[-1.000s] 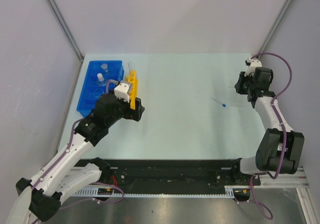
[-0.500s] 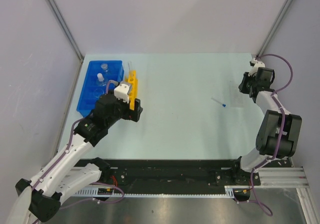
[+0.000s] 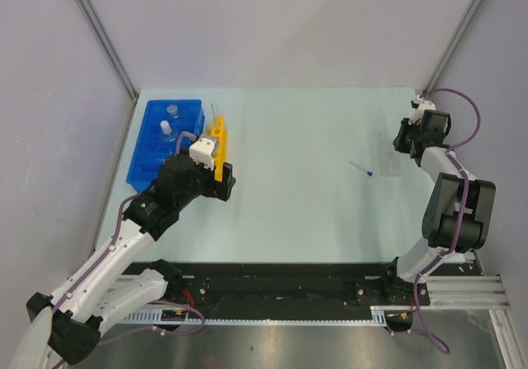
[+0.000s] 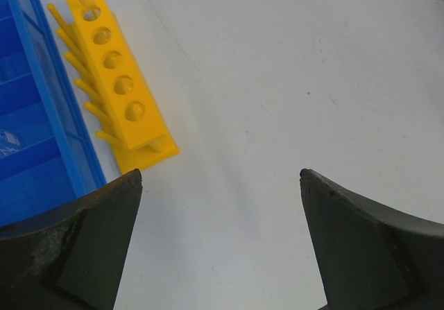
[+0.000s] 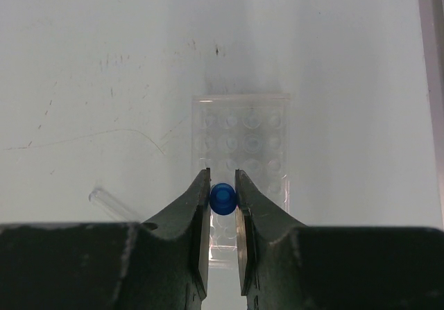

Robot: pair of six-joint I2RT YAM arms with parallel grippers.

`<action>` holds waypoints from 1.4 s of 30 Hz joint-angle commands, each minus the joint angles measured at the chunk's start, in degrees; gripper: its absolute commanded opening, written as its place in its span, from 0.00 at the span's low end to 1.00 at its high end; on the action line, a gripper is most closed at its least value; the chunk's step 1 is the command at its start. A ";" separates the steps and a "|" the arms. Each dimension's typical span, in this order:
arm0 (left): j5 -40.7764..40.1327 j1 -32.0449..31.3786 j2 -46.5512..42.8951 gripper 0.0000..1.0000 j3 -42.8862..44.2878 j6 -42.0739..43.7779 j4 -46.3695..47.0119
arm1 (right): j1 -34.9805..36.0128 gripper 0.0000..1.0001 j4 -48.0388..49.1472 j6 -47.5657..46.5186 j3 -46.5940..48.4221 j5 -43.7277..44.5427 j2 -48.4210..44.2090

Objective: Organize the chemistry lab equipment

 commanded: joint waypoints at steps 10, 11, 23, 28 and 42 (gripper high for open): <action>1.15 0.37 -0.04 1.00 0.15 2.91 0.30 | -0.24 0.19 2.00 -0.91 2.27 2.41 2.07; 1.15 0.37 -0.04 1.00 0.15 2.91 0.22 | -0.24 0.19 2.00 -0.91 2.27 2.41 2.33; 1.41 0.37 0.14 1.00 0.15 2.99 0.13 | 0.29 0.25 2.00 -1.26 2.27 1.27 4.36; 1.50 0.37 0.22 1.00 0.15 2.91 0.21 | 0.47 0.31 1.56 -1.96 2.27 0.48 4.27; 1.76 0.37 0.14 1.00 0.15 2.82 0.30 | 0.55 0.43 1.21 -1.52 2.27 -2.25 0.40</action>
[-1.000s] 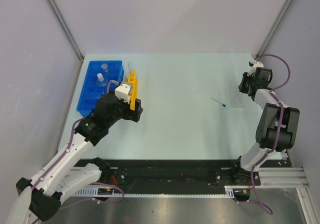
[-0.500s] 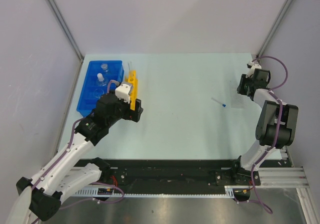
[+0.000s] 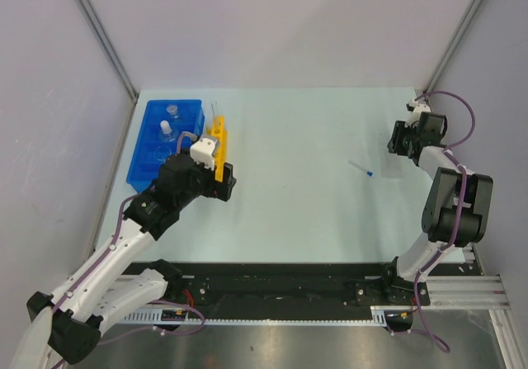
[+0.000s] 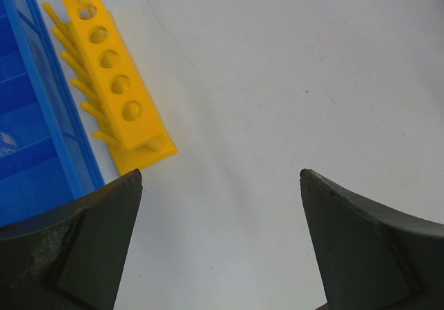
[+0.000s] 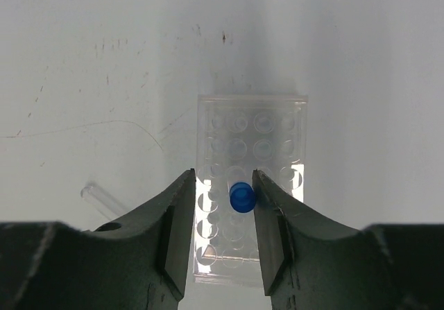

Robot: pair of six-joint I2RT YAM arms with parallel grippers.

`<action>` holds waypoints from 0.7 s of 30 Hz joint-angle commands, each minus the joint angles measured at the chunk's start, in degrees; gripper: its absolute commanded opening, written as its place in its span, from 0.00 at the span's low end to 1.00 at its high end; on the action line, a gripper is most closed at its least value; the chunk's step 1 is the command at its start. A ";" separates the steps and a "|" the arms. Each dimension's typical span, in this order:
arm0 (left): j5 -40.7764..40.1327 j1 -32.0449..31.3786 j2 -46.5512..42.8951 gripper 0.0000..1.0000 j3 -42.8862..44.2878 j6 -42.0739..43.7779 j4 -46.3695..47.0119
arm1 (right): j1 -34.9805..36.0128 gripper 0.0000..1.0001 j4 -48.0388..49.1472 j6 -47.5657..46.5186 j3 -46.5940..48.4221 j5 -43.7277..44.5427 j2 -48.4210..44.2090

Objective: Organize the chemistry lab equipment

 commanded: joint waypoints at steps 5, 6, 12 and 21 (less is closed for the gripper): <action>1.35 0.33 -0.02 1.00 0.15 2.80 0.26 | 0.88 0.43 1.19 0.51 2.16 -1.40 -3.62; 1.35 0.33 -0.02 1.00 0.15 2.80 0.26 | 1.06 0.43 1.27 0.51 2.16 -1.31 -3.62; 1.26 0.33 -0.02 1.00 0.06 2.80 0.26 | 1.85 0.43 1.62 0.51 2.16 0.27 -3.88; 2.58 0.50 -0.80 1.00 -0.03 2.10 0.87 | 1.07 0.54 1.45 -0.37 2.51 2.91 -8.27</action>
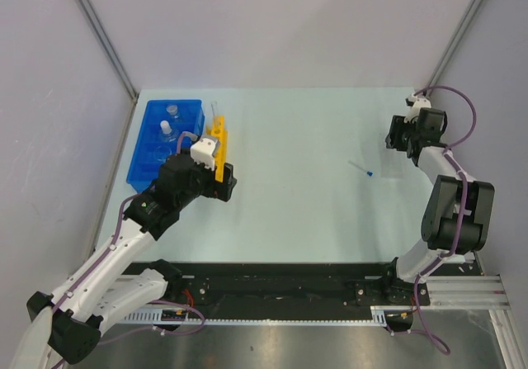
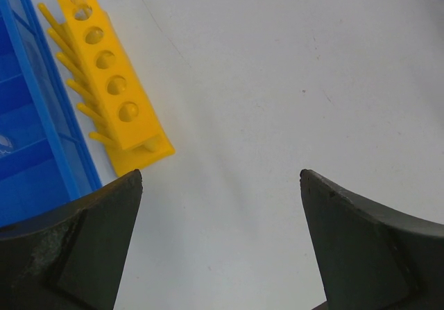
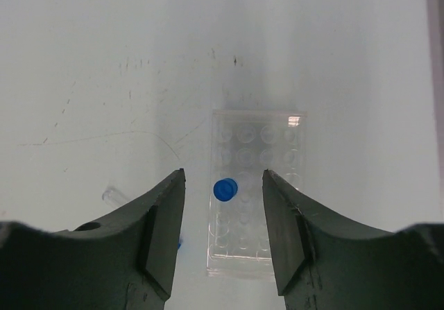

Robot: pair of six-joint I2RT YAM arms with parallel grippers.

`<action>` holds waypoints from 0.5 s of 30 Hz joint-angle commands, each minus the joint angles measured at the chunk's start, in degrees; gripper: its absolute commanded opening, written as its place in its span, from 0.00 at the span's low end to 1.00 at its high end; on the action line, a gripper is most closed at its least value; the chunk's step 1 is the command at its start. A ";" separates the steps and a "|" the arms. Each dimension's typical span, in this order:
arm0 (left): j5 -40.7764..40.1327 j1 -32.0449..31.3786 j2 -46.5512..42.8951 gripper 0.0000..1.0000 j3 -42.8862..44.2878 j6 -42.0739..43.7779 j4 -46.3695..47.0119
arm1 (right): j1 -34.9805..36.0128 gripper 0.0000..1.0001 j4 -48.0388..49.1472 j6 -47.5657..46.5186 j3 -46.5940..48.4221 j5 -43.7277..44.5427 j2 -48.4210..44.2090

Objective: Organize the chemistry lab equipment

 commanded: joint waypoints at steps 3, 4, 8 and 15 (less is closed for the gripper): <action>5.90 1.38 -1.44 1.00 -0.12 0.70 2.18 | -1.52 0.54 0.11 -0.26 2.51 0.83 -7.30; 7.14 2.17 -1.62 1.00 -0.21 0.25 2.63 | -1.78 0.57 -0.41 -0.34 2.43 0.04 -8.09; 14.61 2.88 -0.75 1.00 -1.17 -3.70 6.31 | -4.07 0.69 -9.95 -9.98 2.51 -15.39 -13.44; 24.29 2.97 2.16 1.00 -1.43 -10.82 9.13 | 3.46 0.73 -32.31 -36.89 2.60 -28.14 -15.23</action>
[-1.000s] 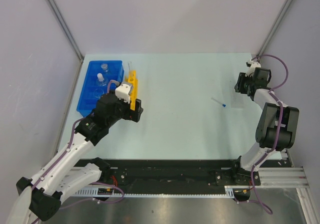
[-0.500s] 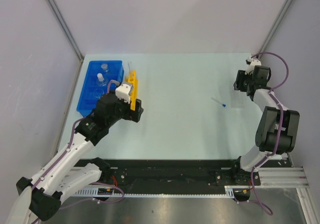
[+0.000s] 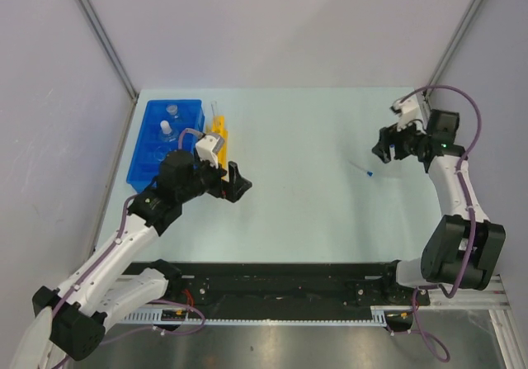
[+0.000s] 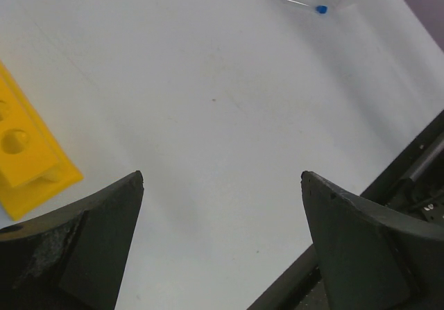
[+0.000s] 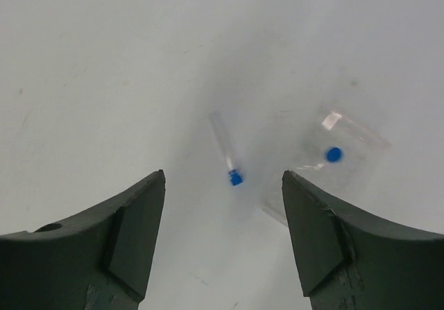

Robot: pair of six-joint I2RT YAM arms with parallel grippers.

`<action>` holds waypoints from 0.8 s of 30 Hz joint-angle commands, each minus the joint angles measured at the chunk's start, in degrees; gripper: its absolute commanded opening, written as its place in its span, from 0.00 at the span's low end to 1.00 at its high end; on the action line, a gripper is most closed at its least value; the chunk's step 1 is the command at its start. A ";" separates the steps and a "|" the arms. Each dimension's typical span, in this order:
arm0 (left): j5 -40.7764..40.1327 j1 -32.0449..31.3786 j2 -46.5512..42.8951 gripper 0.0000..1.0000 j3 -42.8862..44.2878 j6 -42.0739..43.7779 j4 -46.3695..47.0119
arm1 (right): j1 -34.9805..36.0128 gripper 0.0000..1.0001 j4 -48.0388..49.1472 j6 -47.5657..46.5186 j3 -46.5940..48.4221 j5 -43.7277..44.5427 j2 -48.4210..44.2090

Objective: Organize the chemistry lab equipment

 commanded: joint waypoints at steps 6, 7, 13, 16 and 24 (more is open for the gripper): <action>11.89 0.34 -1.87 1.00 -6.10 -9.88 7.89 | 18.91 0.73 -17.50 -16.50 4.51 9.32 7.86; 12.16 0.34 -2.31 1.00 -7.16 -10.85 8.78 | 19.27 0.72 -17.93 -15.88 5.47 10.04 9.36; 16.20 0.34 -4.51 1.00 -14.64 -18.14 15.81 | 19.80 0.69 -18.81 -13.33 13.12 15.22 19.20; 17.87 0.34 -4.07 1.00 -16.31 -19.47 18.10 | 19.53 0.67 -19.43 -12.80 15.67 16.99 23.94; 19.72 0.34 -2.31 1.00 -17.10 -19.30 20.39 | 16.46 0.53 -22.15 -12.01 19.81 16.81 30.64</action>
